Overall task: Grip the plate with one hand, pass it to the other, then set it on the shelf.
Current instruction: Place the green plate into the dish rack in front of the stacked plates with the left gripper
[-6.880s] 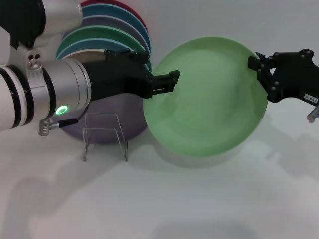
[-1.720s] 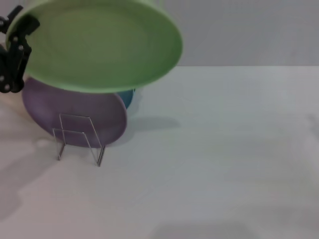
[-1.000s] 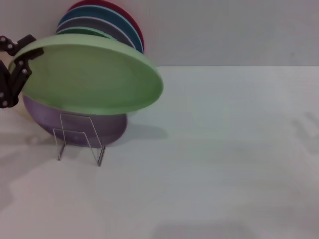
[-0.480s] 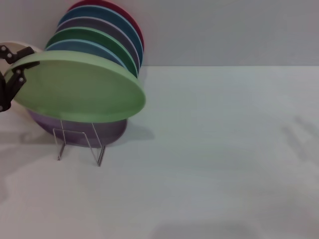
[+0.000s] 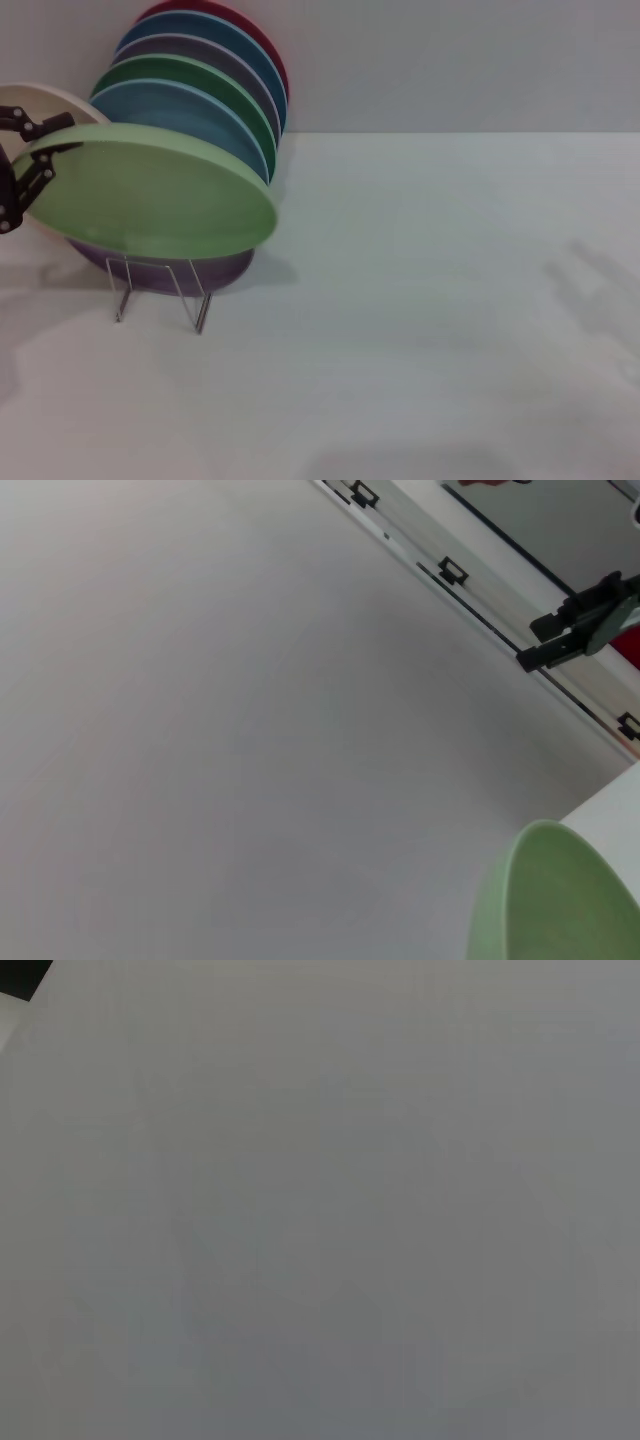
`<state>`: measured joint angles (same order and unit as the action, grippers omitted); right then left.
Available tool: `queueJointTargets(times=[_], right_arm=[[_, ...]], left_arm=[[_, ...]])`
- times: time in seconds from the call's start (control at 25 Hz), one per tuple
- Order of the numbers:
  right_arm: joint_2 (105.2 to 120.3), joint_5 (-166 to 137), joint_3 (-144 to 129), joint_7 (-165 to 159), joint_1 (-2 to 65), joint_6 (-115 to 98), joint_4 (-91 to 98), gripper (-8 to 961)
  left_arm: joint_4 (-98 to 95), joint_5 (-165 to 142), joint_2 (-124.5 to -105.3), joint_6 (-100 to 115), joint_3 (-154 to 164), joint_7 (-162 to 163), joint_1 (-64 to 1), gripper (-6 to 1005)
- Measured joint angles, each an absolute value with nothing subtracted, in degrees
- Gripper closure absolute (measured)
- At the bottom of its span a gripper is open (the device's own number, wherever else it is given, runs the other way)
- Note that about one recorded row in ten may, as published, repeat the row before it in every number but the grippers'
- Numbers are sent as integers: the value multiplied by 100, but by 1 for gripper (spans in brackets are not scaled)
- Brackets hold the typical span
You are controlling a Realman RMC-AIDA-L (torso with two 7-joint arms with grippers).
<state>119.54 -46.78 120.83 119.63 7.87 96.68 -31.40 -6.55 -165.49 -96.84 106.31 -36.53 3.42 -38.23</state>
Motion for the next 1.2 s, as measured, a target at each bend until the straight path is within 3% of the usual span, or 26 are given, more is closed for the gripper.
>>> queueJointTargets(times=[0.36,0.88,1.2], right_arm=[[11961,-4653,11993,11976,779,9665,-3116,343],[11938,-4656,11988,11979,894,9626,-3092,341],[11925,-4659,12029,11981,933,9598,-3128,339]], left_arm=[[-748,-16532,-9785,10470,-3644,267,-3770,871],[-994,-16228,-10204,10161,-3647,36,-3728,861],[-1037,-16216,-10341,10020,-3646,-22,-3695,856]])
